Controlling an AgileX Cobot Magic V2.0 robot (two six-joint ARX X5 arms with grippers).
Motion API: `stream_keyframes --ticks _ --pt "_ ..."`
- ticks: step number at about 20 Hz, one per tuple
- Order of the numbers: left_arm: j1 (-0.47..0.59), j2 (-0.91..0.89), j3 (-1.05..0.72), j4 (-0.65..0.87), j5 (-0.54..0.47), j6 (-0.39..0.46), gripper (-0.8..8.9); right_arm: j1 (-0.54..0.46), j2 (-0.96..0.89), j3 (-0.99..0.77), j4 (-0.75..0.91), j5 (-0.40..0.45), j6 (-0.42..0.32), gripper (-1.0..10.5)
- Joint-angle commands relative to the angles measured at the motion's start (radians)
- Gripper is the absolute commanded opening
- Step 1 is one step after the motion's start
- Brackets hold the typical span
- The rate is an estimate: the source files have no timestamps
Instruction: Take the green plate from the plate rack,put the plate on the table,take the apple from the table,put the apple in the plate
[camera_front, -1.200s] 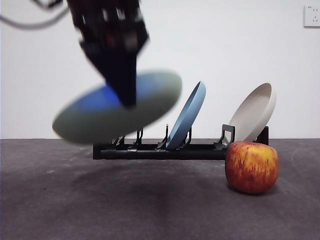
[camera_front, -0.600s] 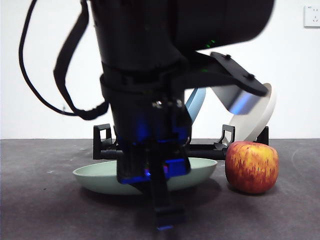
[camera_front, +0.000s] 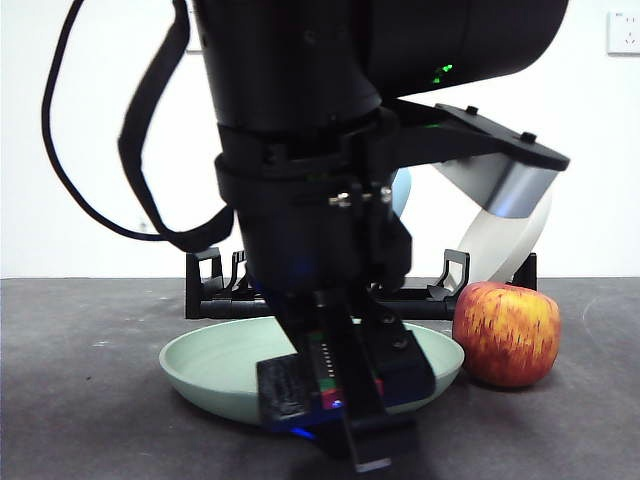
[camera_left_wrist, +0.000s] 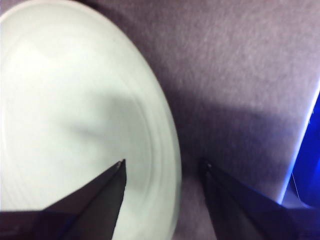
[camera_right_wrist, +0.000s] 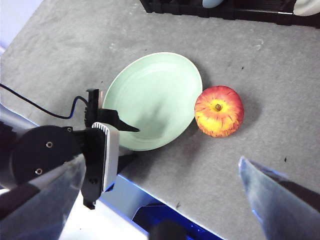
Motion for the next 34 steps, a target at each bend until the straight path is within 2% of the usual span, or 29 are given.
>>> stream_keyframes --ticks 1,2,9,12,15,23,28,30,34 --pt "0.01 -0.007 -0.012 -0.068 -0.002 -0.04 4.02 0.002 0.0 0.002 0.001 0.002 0.006 6.5" --pt "0.01 -0.024 -0.01 -0.089 -0.006 -0.06 4.45 0.002 0.001 0.002 0.002 0.002 0.006 6.5" --pt "0.011 -0.272 0.03 -0.171 -0.008 -0.126 4.45 0.004 0.111 0.002 0.045 0.003 0.006 6.5" --pt "0.01 -0.4 0.08 -0.226 -0.002 -0.2 4.45 0.023 0.214 0.002 0.121 0.01 0.007 6.5" --pt "0.01 -0.528 0.143 -0.26 0.034 -0.275 4.45 0.074 0.344 0.002 0.198 0.101 0.006 6.5" --pt "0.01 -0.76 0.211 -0.275 0.132 -0.299 4.44 0.239 0.635 0.002 0.385 0.268 0.006 6.6" --pt "0.01 -0.8 0.211 -0.305 0.261 -0.301 4.44 0.284 0.747 0.002 0.453 0.296 0.006 6.6" --pt "0.01 -0.8 0.211 -0.327 0.293 -0.301 4.44 0.294 0.781 0.002 0.463 0.321 0.006 6.6" --pt "0.01 -0.799 0.211 -0.342 0.351 -0.302 4.44 0.296 0.84 0.002 0.489 0.317 0.006 6.6"
